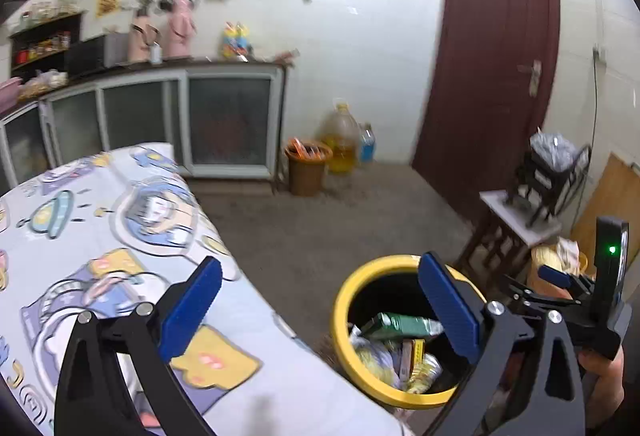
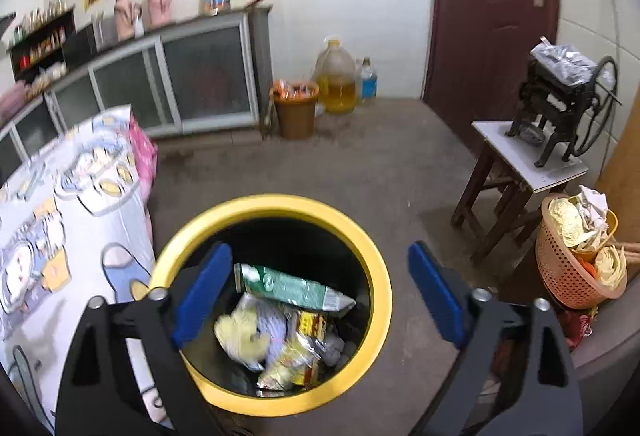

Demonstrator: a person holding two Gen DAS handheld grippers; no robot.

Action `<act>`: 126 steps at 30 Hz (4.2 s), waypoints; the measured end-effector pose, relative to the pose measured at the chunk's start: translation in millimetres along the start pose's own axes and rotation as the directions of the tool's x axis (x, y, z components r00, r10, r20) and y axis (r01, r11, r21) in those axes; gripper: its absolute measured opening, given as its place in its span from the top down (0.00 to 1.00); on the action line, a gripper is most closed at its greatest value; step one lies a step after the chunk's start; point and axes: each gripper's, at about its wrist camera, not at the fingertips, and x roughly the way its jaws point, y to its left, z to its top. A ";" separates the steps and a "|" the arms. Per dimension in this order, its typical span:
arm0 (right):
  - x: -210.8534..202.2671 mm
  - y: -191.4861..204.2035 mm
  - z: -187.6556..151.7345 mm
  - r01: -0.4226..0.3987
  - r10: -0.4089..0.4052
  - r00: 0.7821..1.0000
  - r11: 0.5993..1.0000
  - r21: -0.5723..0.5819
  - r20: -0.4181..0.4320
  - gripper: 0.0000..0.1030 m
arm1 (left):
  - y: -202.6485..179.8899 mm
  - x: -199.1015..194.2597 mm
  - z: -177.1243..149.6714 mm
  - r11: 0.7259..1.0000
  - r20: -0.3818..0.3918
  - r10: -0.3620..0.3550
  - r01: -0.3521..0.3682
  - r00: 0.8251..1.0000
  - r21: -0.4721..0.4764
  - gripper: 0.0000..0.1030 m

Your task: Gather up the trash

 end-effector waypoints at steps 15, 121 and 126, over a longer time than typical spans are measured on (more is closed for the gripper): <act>-123.3 141.8 -36.0 -0.261 0.281 0.921 0.959 -0.109 0.269 0.08 | 73.9 -216.4 -76.1 0.866 0.319 0.499 -0.479 0.806 -0.145 0.08; -157.6 220.9 -138.8 -0.263 0.322 0.921 0.929 -0.259 0.221 0.08 | 123.8 -236.8 -193.2 0.742 -0.094 0.583 -0.576 0.807 -0.343 0.08; -157.8 220.9 -139.2 -0.262 0.321 0.921 0.930 -0.258 0.221 0.08 | 123.8 -236.3 -193.5 0.743 -0.094 0.582 -0.576 0.808 -0.342 0.08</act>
